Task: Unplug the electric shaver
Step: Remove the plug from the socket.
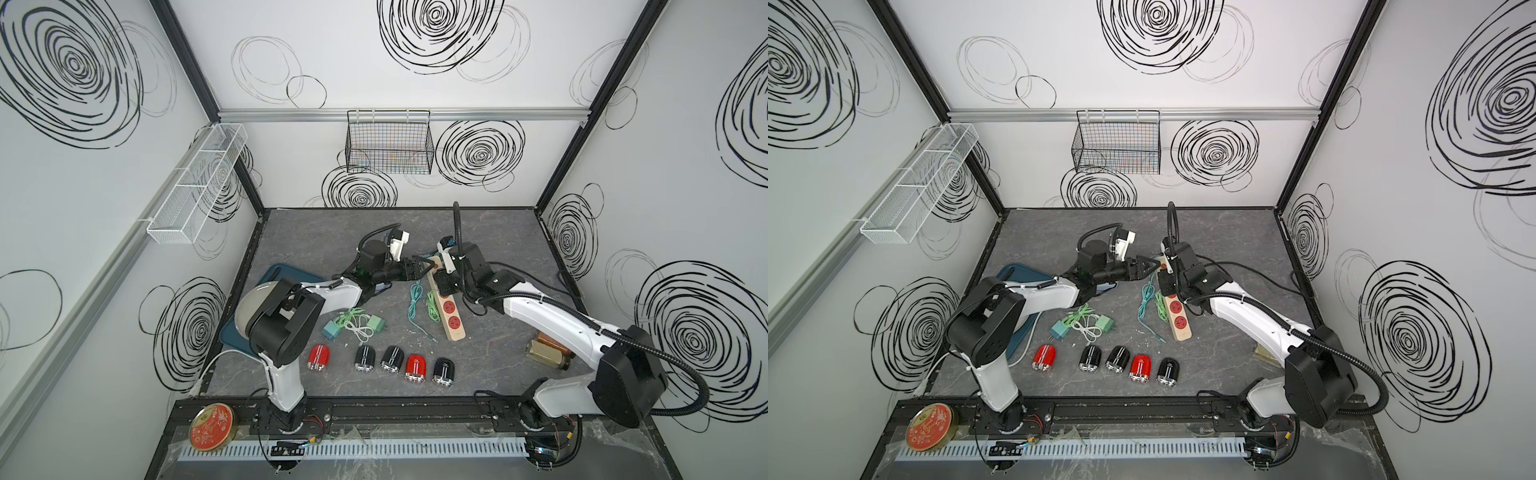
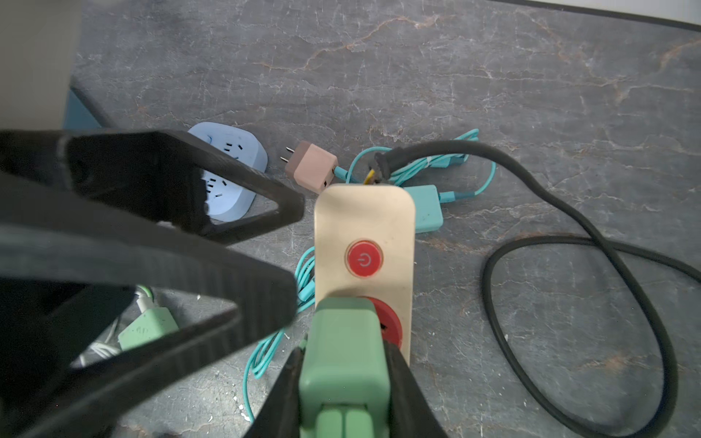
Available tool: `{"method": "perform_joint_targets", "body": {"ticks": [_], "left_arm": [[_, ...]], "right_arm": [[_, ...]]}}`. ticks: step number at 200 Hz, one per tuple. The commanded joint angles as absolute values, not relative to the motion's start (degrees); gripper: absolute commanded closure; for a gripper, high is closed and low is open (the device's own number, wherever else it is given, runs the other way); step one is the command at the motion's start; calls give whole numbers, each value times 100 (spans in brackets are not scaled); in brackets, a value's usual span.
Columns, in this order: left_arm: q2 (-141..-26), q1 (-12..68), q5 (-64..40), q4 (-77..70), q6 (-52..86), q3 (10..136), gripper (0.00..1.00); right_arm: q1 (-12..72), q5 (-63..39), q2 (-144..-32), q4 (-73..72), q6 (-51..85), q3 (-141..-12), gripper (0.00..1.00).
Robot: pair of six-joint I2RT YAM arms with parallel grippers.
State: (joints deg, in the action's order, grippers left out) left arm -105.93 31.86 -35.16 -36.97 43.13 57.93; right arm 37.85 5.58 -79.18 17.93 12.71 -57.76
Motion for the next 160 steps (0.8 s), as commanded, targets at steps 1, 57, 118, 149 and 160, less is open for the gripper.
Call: {"method": "perform_joint_targets", "body": {"ticks": [1, 57, 118, 149, 160], "left_arm": [[-10803, 3297, -3673, -3931, 4327, 6041, 18], [-11200, 3344, -3819, -4438, 4791, 6205, 28], [-11364, 3331, -4042, -4651, 4756, 6241, 52], [-11373, 3313, -4155, -4744, 4657, 6214, 66], [-11364, 3305, -4195, -4789, 4621, 6189, 70]], "right_arm": [[3856, 513, -7676, 1346, 1213, -5716, 86], [3921, 537, -7493, 1266, 1238, -5562, 87], [3920, 517, -7383, 1272, 1290, -5443, 87], [3920, 517, -7323, 1259, 1327, -5376, 88], [3920, 507, -7284, 1247, 1353, -5345, 88]]}}
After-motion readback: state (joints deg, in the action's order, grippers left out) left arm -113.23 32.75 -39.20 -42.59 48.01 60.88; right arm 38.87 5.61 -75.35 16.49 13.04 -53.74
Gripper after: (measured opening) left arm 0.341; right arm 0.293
